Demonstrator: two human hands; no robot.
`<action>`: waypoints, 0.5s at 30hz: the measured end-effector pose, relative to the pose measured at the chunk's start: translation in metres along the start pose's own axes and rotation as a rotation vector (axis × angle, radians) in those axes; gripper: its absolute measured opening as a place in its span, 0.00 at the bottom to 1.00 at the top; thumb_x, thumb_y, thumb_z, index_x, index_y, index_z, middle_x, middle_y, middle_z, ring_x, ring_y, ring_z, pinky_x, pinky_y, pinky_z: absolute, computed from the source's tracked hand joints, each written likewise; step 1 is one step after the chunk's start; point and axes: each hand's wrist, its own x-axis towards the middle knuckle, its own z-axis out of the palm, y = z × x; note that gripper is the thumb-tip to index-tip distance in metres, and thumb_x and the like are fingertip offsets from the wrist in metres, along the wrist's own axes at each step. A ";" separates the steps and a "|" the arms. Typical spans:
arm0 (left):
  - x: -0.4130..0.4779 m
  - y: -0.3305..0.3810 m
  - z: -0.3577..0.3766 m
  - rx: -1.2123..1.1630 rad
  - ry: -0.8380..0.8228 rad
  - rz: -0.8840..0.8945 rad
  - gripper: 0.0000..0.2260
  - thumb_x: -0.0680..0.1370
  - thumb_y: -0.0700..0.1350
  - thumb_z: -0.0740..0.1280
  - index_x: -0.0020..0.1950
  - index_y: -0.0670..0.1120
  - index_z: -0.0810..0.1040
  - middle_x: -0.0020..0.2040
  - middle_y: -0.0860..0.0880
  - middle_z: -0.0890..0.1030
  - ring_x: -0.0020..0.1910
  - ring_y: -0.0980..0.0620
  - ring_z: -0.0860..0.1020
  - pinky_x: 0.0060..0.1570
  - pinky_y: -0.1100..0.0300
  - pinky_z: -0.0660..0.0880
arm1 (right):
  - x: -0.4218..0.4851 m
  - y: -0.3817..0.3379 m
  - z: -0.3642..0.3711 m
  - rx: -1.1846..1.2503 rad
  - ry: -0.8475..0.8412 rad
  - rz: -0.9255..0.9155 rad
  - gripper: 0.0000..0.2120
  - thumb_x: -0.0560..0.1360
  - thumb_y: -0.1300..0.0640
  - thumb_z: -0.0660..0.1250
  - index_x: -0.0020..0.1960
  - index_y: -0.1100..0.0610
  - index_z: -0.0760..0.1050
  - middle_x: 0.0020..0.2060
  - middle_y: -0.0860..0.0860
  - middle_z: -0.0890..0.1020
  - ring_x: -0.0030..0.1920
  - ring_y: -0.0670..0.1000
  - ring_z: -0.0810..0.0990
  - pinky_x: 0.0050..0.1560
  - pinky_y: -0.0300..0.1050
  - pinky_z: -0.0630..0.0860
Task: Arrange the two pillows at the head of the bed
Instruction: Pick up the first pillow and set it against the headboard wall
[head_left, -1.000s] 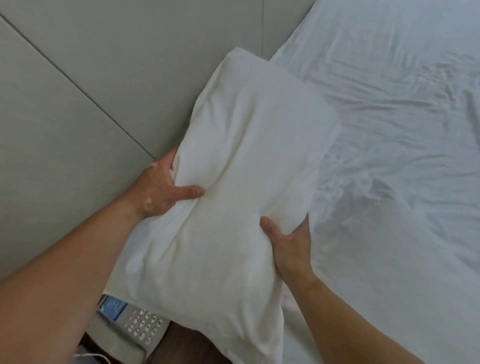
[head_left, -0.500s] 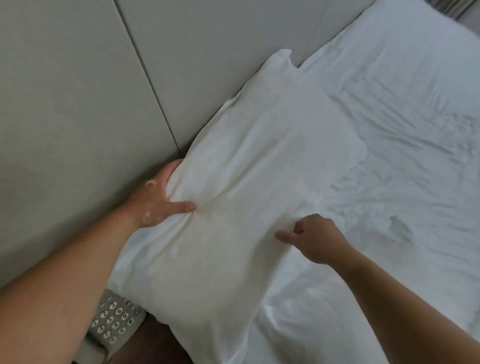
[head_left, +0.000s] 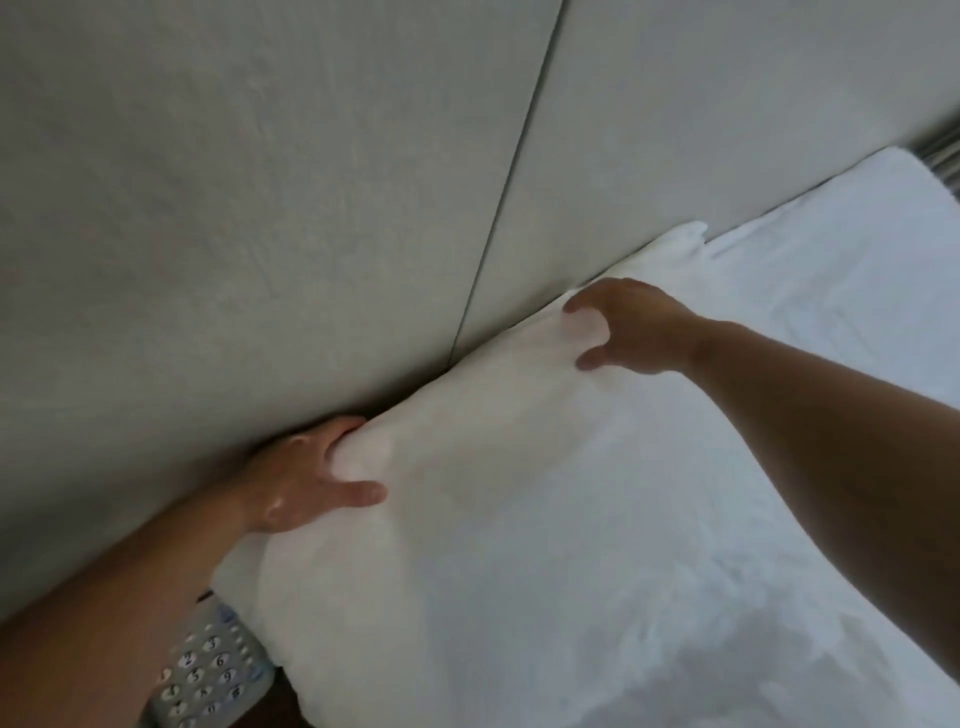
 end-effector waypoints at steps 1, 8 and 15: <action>0.001 -0.004 0.001 -0.004 0.006 -0.003 0.71 0.42 0.86 0.64 0.81 0.55 0.67 0.74 0.50 0.79 0.71 0.49 0.78 0.65 0.59 0.71 | 0.012 -0.002 -0.005 -0.038 -0.047 -0.016 0.41 0.70 0.47 0.83 0.79 0.48 0.72 0.77 0.49 0.74 0.77 0.56 0.71 0.76 0.52 0.67; 0.015 -0.013 0.009 -0.007 0.032 -0.005 0.53 0.61 0.74 0.76 0.81 0.54 0.67 0.75 0.50 0.78 0.71 0.49 0.78 0.60 0.62 0.69 | 0.062 -0.005 -0.007 -0.171 -0.331 0.017 0.51 0.66 0.46 0.85 0.84 0.48 0.65 0.80 0.48 0.71 0.78 0.56 0.70 0.77 0.50 0.66; 0.027 -0.019 0.014 0.072 0.038 -0.085 0.36 0.73 0.62 0.77 0.76 0.48 0.73 0.72 0.46 0.79 0.69 0.45 0.78 0.66 0.55 0.73 | 0.084 -0.005 0.028 -0.327 -0.323 0.053 0.59 0.60 0.35 0.84 0.85 0.47 0.63 0.80 0.49 0.71 0.80 0.60 0.69 0.78 0.68 0.63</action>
